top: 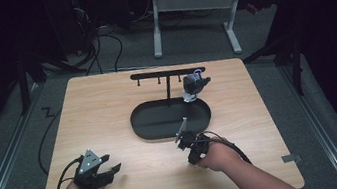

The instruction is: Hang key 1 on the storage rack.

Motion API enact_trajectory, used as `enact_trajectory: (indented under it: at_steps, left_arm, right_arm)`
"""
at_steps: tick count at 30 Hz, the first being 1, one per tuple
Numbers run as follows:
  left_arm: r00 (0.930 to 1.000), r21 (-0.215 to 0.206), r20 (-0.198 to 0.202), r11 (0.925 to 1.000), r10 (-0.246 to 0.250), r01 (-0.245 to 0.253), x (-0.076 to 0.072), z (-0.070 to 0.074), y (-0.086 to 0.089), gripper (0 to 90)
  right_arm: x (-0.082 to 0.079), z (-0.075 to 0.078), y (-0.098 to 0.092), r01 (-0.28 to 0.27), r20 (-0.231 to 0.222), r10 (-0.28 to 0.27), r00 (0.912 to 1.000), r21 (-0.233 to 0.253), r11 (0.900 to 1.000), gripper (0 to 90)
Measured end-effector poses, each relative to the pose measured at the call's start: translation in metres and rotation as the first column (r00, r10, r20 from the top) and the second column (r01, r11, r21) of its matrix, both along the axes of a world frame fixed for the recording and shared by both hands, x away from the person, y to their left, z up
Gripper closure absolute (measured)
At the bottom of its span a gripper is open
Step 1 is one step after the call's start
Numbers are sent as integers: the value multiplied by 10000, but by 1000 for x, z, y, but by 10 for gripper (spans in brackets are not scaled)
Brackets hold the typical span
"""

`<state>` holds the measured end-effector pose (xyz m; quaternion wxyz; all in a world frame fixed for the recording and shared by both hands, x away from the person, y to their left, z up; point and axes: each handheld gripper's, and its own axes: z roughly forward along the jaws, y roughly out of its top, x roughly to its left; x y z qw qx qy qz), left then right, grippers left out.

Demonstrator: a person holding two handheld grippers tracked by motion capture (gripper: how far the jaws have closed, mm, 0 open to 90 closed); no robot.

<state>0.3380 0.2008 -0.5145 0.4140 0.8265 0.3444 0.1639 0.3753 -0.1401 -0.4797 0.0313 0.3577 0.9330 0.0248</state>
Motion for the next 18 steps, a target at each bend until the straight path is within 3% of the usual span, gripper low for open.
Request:
enact_trajectory:
  at_steps: [7, 18]
  left_arm:
    - [10000, -8, 1, 10000, -36, 36, 0, 0, 0, 431]
    - [10000, -45, 10, 10000, -65, 65, 0, 0, -1, 430]
  right_arm:
    - [0, 2, -2, -114, 72, 116, 9999, -196, 9997, 840]
    - [2, 3, -12, 299, 286, -283, 9992, -566, 9980, 864]
